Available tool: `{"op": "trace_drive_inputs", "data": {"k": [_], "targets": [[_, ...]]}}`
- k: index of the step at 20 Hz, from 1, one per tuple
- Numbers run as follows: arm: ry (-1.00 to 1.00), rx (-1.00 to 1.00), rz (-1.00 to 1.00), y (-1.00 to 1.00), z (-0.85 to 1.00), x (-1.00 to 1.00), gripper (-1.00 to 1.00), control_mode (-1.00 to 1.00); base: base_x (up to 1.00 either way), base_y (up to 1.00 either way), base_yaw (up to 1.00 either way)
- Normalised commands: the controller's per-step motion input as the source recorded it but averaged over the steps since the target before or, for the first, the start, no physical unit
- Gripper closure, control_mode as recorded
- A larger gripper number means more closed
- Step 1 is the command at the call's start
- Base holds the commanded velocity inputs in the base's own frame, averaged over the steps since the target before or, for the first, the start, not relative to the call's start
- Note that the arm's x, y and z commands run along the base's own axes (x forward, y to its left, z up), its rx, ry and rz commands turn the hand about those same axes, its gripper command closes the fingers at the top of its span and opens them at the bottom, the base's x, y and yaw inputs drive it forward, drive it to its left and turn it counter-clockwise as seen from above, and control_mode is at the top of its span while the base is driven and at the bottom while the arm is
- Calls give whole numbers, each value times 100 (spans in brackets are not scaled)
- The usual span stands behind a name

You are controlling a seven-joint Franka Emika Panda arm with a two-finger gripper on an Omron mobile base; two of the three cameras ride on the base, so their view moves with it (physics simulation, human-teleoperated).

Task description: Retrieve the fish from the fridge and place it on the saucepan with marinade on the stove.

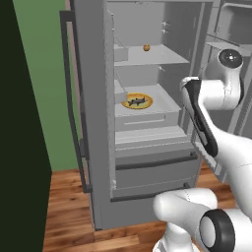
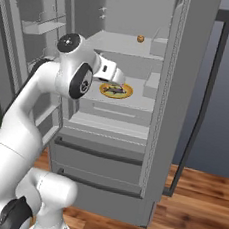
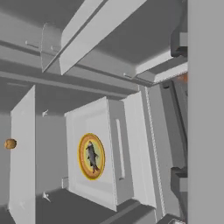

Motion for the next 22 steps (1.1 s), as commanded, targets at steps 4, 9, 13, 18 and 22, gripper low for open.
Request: {"op": "trace_drive_inputs", "data": {"k": [4, 9, 13, 18, 22], "targets": [[0, 12, 0, 1, 0, 0, -100, -100, 0, 0, 0], [0, 0, 0, 4, 0, 0, -100, -100, 0, 0, 0], [0, 0, 3, 9, 0, -3, -100, -100, 0, 0, 0], [0, 0, 0, 59, 0, 2, -100, -100, 0, 0, 0], [0, 0, -2, 28, 0, 12, -100, -100, 0, 0, 0]]}}
